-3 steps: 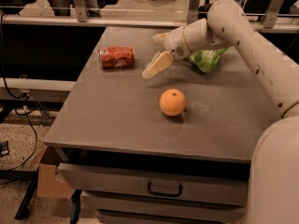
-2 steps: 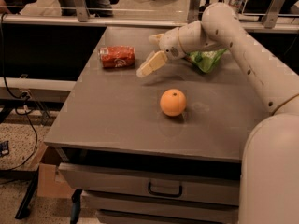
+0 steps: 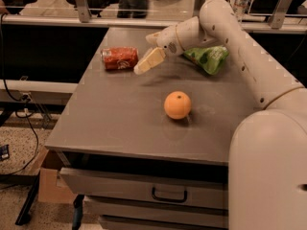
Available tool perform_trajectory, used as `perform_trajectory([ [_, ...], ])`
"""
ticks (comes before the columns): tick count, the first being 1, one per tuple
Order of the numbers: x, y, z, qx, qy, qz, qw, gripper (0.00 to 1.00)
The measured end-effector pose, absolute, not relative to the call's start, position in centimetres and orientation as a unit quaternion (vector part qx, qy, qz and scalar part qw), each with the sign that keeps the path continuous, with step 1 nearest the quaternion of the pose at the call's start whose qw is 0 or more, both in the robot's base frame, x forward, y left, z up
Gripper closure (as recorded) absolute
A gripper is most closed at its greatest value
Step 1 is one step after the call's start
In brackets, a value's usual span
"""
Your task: Move coke can near orange
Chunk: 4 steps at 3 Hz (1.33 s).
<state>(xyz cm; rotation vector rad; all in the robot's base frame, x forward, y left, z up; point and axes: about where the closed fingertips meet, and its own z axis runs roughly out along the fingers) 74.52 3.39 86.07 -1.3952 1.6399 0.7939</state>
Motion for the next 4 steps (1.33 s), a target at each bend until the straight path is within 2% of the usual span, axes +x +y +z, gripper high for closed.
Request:
perform_trajectory([
  [1, 74.1, 4.5, 85.5, -0.564, 0.65, 0.324, 0.394, 0.18],
  [2, 73.4, 5.5, 84.9, -0.578, 0.64, 0.33, 0.383, 0.43],
  [3, 72.8, 6.0, 84.6, -0.591, 0.636, 0.327, 0.374, 0.74],
  [4, 72.5, 6.0, 84.6, -0.597, 0.637, 0.321, 0.368, 0.96],
])
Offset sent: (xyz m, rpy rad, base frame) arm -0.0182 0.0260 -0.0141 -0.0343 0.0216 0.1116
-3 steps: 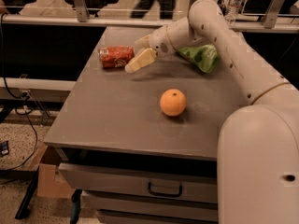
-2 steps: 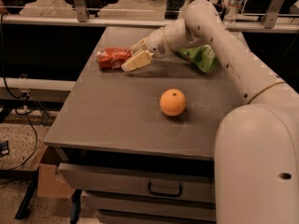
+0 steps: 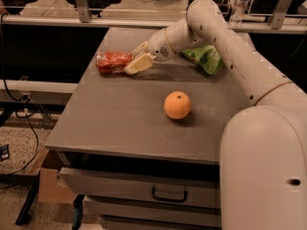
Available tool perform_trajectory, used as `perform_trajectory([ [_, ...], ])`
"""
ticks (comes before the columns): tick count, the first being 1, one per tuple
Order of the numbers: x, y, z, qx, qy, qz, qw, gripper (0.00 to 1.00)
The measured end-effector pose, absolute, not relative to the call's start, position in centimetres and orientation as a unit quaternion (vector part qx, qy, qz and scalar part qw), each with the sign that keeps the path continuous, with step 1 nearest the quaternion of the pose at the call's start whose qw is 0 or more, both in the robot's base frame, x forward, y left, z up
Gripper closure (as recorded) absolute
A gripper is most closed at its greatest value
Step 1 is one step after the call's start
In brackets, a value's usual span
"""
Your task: Move coke can near orange
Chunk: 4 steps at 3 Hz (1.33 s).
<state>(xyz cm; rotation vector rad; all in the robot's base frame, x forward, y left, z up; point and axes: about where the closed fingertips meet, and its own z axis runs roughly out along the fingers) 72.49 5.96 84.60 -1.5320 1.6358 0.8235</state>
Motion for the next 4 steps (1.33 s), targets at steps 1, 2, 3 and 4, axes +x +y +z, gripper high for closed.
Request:
perform_trajectory([
  [1, 72.1, 2.5, 86.3, -0.589, 0.659, 0.282, 0.374, 1.0],
  [2, 71.2, -2.1, 88.2, -0.569, 0.689, 0.232, 0.385, 1.0],
  [3, 70.2, -6.1, 89.0, -0.55, 0.715, 0.191, 0.387, 1.0],
  [4, 69.2, -9.5, 88.2, -0.534, 0.739, 0.166, 0.375, 1.0],
])
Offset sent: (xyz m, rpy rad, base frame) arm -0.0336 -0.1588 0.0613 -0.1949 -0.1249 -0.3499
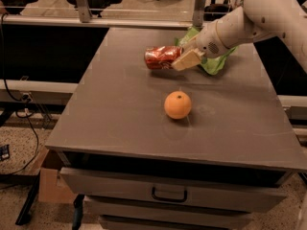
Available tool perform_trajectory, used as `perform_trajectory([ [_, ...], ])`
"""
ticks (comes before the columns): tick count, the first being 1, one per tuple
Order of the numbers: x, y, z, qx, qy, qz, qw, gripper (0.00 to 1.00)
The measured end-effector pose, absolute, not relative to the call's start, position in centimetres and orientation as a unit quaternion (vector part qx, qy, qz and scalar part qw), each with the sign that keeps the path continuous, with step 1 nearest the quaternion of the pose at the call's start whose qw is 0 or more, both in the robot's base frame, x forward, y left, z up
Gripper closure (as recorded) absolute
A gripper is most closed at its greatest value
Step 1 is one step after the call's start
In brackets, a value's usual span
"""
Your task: Move coke can near orange
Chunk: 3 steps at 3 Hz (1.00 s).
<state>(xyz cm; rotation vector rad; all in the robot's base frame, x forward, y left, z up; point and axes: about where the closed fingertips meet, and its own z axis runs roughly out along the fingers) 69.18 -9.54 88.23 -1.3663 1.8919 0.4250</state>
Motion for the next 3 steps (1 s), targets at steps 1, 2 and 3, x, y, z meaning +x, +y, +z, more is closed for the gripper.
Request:
perform_trajectory([
  [1, 68.2, -12.6, 87.4, -0.519, 0.758, 0.152, 0.364, 1.0],
  [2, 67.3, -15.7, 87.3, -0.508, 0.771, 0.141, 0.356, 1.0],
  [3, 66.1, -18.8, 87.9, -0.502, 0.783, 0.129, 0.344, 1.0],
])
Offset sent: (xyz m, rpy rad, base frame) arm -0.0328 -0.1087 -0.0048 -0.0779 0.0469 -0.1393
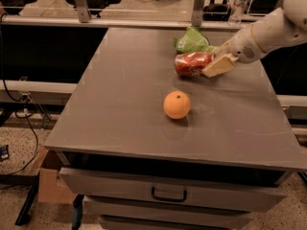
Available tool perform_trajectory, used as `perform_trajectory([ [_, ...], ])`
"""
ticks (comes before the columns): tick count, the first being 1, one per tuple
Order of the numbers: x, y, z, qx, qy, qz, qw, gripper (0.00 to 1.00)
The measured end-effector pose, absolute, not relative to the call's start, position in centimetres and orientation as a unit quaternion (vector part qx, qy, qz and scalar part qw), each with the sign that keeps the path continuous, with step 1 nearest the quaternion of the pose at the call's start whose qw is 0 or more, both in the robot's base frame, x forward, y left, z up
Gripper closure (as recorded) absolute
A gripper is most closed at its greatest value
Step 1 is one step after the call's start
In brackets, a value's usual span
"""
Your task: Move coke can near orange
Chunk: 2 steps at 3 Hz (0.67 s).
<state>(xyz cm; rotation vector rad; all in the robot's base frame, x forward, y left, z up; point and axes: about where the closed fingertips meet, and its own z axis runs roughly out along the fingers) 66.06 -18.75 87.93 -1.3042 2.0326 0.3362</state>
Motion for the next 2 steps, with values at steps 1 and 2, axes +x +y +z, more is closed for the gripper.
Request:
perform_trajectory([
  [1, 64.7, -20.9, 88.5, -0.512, 0.786, 0.125, 0.323, 1.0],
  [2, 62.7, -21.7, 88.5, -0.54, 0.779, 0.141, 0.286, 1.0],
])
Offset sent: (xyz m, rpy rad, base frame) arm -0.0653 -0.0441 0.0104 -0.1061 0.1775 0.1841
